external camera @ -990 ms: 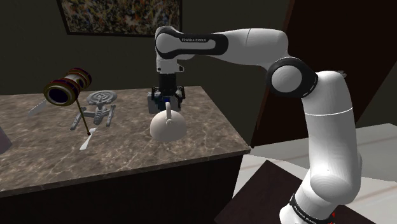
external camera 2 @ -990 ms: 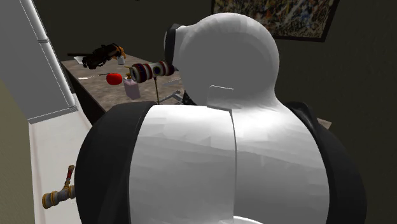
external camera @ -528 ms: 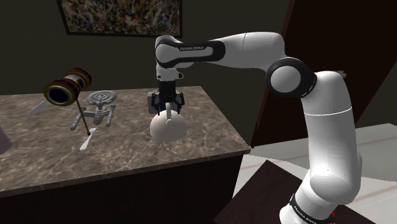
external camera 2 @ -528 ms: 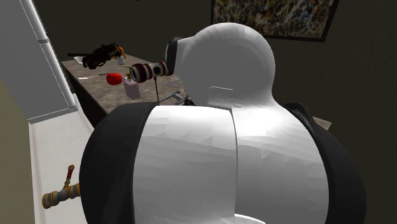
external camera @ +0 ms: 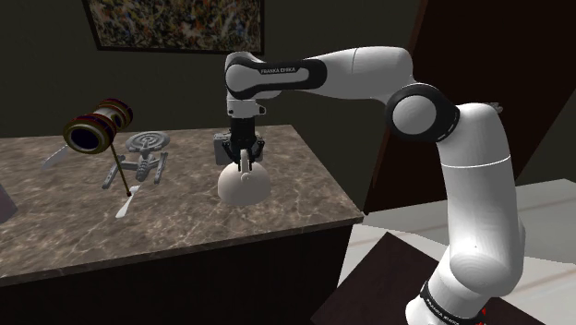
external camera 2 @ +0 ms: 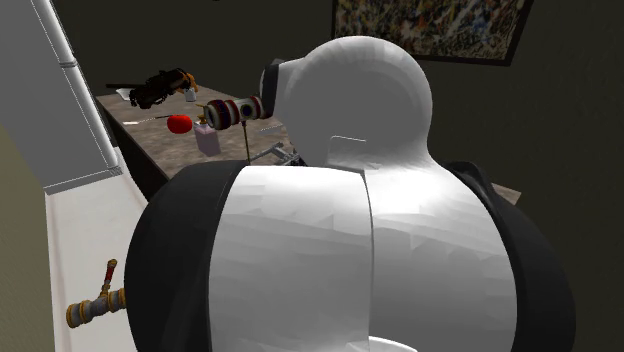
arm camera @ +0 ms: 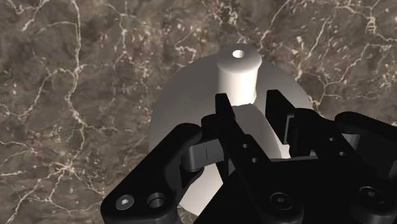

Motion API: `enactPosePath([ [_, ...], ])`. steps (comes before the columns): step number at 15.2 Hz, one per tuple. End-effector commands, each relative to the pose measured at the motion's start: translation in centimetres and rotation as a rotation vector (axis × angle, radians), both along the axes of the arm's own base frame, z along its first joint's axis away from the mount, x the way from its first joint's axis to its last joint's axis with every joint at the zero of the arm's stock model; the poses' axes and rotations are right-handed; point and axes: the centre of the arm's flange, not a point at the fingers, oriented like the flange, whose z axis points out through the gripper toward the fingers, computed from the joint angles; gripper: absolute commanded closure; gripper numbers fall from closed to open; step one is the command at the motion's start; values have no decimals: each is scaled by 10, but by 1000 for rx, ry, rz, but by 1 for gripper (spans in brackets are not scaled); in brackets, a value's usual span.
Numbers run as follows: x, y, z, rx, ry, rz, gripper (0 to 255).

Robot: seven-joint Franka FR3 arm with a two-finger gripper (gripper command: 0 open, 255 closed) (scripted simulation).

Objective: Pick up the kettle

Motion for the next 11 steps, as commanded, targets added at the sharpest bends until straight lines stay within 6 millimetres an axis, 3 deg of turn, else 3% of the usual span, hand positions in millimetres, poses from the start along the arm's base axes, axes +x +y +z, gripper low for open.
enactPosePath([
  [1,0,0,0,0,0,0,255],
  [11,0,0,47,0,0,0,255],
])
